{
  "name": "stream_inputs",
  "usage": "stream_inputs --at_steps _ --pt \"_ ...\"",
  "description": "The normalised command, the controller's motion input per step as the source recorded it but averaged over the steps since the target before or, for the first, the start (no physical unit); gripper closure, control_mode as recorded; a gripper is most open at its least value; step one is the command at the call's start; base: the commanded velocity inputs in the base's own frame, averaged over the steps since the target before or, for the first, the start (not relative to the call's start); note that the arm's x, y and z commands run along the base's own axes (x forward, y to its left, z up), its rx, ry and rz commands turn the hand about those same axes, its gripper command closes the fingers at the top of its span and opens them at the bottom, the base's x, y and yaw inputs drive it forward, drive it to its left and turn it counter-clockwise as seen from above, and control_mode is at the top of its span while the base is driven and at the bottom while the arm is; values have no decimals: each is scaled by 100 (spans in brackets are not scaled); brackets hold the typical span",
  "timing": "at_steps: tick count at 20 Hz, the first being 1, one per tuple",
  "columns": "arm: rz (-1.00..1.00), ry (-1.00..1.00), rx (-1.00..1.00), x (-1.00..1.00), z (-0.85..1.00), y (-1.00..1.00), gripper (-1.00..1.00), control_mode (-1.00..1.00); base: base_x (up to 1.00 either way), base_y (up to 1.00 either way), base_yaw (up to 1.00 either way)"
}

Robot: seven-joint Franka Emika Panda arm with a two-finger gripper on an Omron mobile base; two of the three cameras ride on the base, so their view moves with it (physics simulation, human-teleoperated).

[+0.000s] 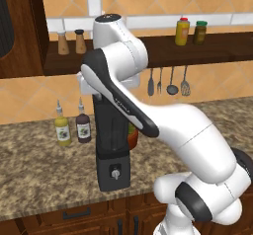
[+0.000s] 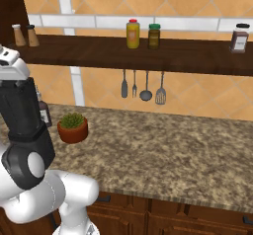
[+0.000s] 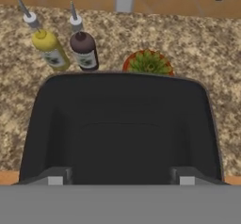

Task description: Close the lid blender by securely placing the lid on top.

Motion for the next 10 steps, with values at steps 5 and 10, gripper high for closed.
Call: stream_inputs --at_steps 5,10 --pt "0 -1 0 0 -14 0 -100 -100 0 0 0" --pt "0 -10 0 -15 0 -1 -100 -100 0 0 0"
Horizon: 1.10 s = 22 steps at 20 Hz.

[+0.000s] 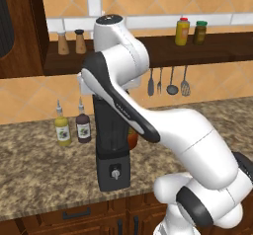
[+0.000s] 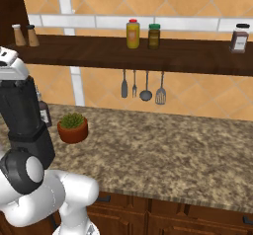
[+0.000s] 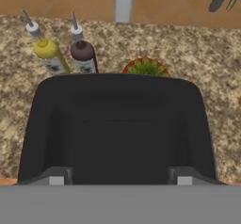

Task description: Close the lid blender by securely placing the lid on top.

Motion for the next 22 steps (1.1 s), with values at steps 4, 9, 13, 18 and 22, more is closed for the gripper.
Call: stream_inputs --at_steps 4,9,13,18,22 --pt "0 -27 0 -28 0 0 -100 -100 0 0 0" --pt "0 -13 0 -10 -8 0 -100 -100 0 0 0" --pt "0 -6 0 0 -7 -4 -100 -100 0 0 0" --pt "0 -18 0 -8 0 -5 -100 -100 0 0 0" --pt "0 -21 0 -10 0 0 -100 -100 0 0 0"
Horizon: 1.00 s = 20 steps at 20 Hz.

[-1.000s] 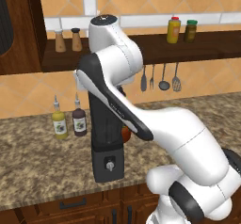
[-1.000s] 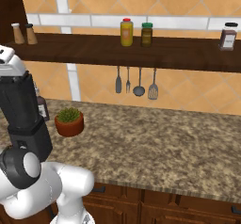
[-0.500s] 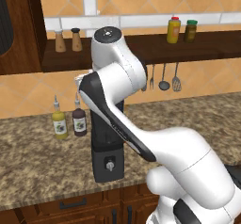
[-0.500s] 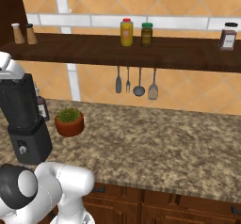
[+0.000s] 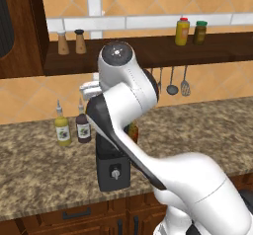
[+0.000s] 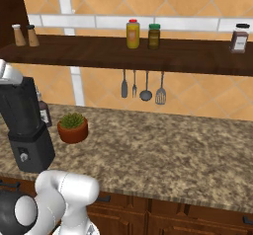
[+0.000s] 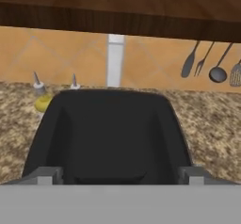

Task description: Close the lid blender by securely placing the lid on top.

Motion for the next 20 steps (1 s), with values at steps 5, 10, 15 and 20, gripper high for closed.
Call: stream_inputs --at_steps 5,10,15,20 --pt "0 -23 1 -9 0 0 -100 -100 0 0 0" --pt "0 -36 7 -34 15 -4 -100 -100 0 0 0" --pt "0 -49 8 -71 42 -32 -100 -100 0 0 0" --pt "0 -42 20 -99 28 -93 -100 -100 0 0 0"
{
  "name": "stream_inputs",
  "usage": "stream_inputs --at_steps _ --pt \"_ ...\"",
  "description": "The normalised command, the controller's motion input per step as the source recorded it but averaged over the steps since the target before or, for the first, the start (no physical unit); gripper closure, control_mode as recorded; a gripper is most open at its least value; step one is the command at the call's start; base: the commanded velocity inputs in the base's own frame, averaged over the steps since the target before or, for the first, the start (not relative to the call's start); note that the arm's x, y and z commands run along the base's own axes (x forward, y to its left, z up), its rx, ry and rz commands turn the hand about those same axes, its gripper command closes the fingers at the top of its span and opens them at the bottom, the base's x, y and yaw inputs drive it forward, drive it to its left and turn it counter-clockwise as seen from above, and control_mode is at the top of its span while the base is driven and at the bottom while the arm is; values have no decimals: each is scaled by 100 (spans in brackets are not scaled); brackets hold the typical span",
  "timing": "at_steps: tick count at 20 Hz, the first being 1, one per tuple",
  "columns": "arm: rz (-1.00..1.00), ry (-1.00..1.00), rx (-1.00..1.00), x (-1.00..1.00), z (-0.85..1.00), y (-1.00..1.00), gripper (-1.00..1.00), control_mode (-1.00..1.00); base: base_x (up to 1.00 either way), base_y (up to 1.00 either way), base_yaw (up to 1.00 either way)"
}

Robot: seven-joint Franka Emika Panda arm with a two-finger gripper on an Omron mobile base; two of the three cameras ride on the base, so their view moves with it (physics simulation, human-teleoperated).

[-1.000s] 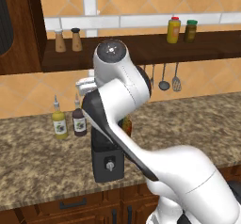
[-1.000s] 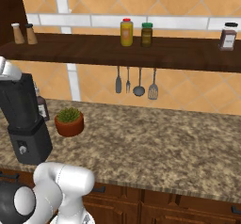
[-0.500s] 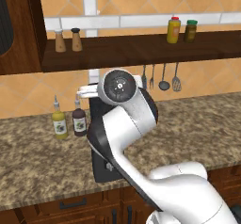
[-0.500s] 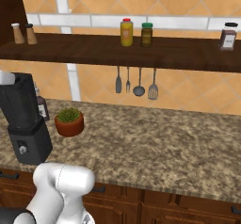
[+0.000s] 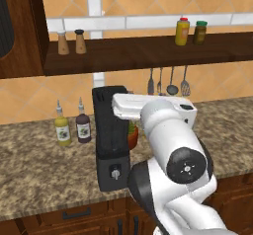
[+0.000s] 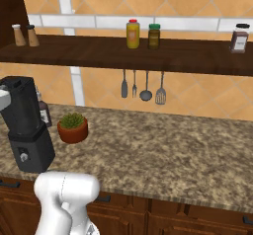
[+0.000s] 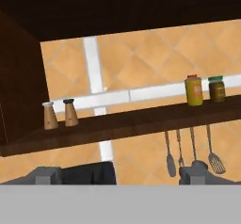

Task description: Close the lid blender by securely placing the lid on top.

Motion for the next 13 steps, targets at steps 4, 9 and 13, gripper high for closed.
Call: stream_inputs --at_steps 4,9,13 --pt "0 -25 26 -100 1 -100 -100 -100 0 0 0" --pt "0 -4 25 -100 -24 -100 -100 -100 0 0 0" --pt "0 6 17 -100 -65 -100 -100 -100 0 0 0"
